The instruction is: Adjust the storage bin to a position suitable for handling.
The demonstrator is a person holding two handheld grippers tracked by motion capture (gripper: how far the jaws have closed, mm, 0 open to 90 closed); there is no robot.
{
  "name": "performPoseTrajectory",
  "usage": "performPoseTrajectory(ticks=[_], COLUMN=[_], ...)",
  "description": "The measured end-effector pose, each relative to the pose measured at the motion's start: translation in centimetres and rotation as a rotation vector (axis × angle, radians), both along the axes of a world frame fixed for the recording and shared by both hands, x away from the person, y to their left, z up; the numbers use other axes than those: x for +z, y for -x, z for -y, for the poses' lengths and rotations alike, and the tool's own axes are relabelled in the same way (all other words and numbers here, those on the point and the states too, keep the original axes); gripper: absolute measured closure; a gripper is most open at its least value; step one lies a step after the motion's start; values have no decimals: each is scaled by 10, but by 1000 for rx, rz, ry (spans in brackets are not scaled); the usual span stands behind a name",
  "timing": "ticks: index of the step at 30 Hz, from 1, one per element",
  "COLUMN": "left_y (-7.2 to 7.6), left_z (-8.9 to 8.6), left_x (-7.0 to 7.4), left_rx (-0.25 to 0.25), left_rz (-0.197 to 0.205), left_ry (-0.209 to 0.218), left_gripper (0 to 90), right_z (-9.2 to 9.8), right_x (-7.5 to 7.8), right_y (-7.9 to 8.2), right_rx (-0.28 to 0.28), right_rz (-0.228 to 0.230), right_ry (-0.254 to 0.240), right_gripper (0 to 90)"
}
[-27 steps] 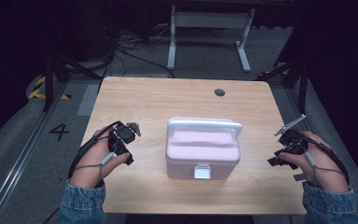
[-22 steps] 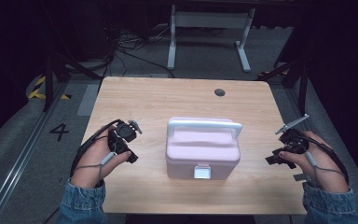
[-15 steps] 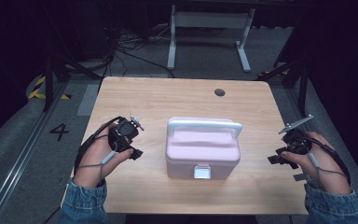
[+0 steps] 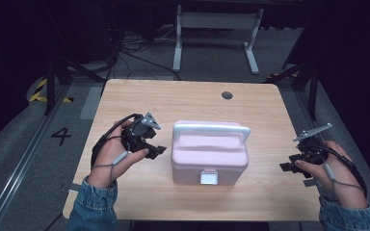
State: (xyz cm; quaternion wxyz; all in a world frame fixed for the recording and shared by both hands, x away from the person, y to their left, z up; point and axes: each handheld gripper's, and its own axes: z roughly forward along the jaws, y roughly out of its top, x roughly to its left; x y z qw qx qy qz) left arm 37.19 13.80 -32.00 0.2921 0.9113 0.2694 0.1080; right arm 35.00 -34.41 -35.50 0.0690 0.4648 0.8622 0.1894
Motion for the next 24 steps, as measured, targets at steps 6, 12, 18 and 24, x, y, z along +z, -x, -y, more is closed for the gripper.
performPoseTrajectory(ticks=[6,12,18,24], left_y=[-3,-1,-2,-4], left_z=[7,16,25,34], left_x=[0,-2,-5,-7], left_rx=[-11,-12,0,14], left_rz=[19,88,95,91], left_ry=[101,231,269,295], left_gripper=[365,366,402,485], right_z=[3,8,10,11], right_x=[-2,-3,-4,-4], right_y=[7,13,18,20], right_rx=[-1,-29,-36,-44], right_rz=[1,-3,1,2], right_ry=[4,0,-4,-4], right_gripper=[475,476,479,482])
